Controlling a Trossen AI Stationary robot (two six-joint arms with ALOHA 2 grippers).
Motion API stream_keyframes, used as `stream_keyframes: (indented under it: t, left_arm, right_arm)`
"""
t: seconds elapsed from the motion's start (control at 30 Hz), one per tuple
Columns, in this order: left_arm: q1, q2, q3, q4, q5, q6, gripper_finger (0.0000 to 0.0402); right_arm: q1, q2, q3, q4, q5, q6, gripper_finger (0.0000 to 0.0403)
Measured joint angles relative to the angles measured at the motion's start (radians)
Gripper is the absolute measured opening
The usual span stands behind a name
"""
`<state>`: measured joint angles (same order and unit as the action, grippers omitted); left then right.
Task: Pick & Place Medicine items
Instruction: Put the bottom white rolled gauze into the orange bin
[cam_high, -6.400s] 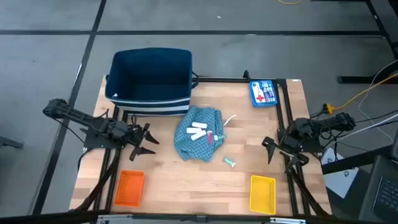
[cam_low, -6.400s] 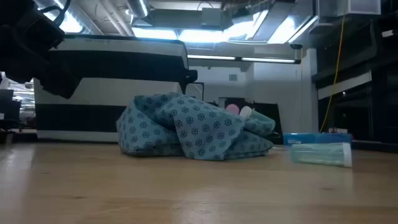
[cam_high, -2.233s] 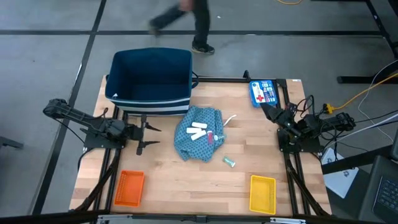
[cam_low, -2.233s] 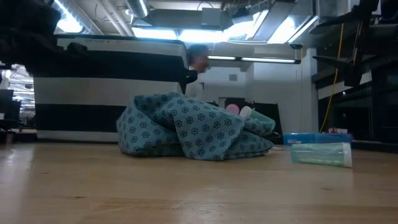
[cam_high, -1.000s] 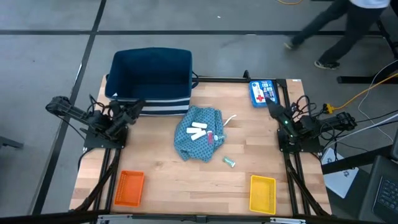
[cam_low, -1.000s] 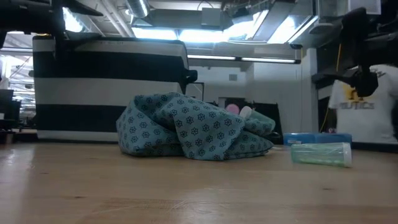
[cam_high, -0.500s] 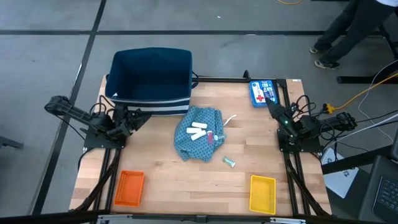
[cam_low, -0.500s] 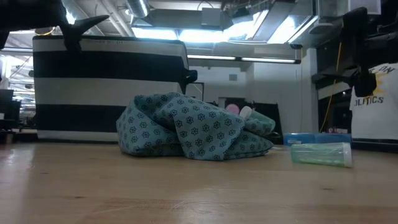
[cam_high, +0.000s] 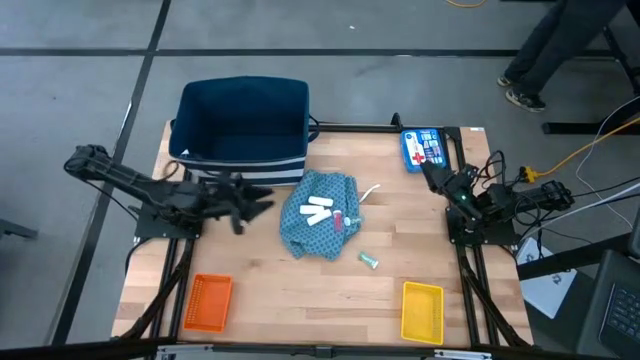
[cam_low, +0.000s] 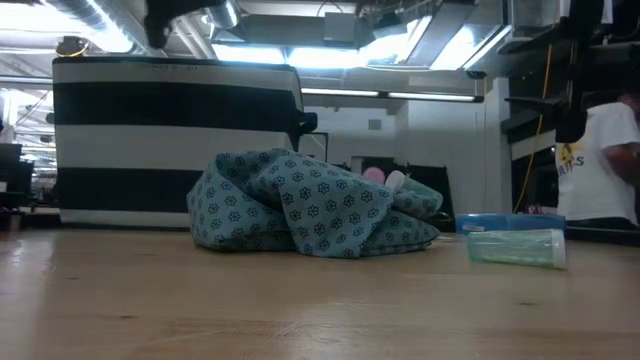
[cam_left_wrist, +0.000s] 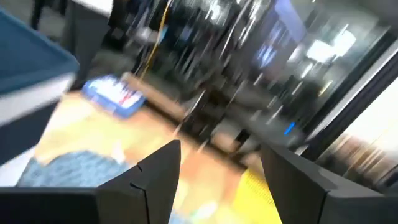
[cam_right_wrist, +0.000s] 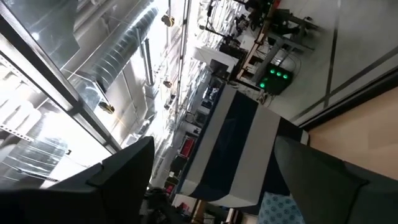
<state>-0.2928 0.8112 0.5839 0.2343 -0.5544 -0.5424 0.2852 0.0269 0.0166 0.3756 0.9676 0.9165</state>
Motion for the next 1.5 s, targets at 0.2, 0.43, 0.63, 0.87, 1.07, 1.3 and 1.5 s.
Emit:
stream_keyframes:
  t: [0.2, 0.43, 0.63, 0.87, 1.07, 1.3, 1.5]
  left_arm:
    - [0.000, 0.220, 0.280, -0.370, 0.000, 0.006, 0.0219]
    - [0.037, 0.469, 0.455, -0.520, 0.102, -0.044, 0.0219]
    - [0.082, 0.665, 0.538, -0.523, 0.217, -0.023, 0.0219]
    - [0.134, 0.867, 0.635, -0.556, 0.268, -0.035, 0.0219]
    - [0.181, 0.988, 0.740, -0.721, 0.274, -0.056, 0.0219]
    - [0.227, 1.036, 0.813, -0.851, 0.257, -0.061, 0.0219]
    - [0.258, 1.037, 0.813, -0.936, 0.303, -0.064, 0.0219]
  right_arm:
    - [0.000, 0.000, 0.000, 0.006, 0.000, 0.000, 0.0334]
    - [0.000, 0.000, 0.000, 0.006, -0.019, -0.007, 0.0334]
    - [0.000, 0.000, 0.000, 0.006, -0.066, -0.008, 0.0334]
    - [0.000, 0.000, 0.000, 0.005, -0.149, -0.007, 0.0334]
    - [0.000, 0.000, 0.000, 0.003, -0.194, -0.008, 0.0334]
    - [0.000, 0.000, 0.000, -0.006, -0.201, -0.020, 0.0334]
    - [0.000, 0.000, 0.000, -0.014, -0.201, -0.042, 0.0334]
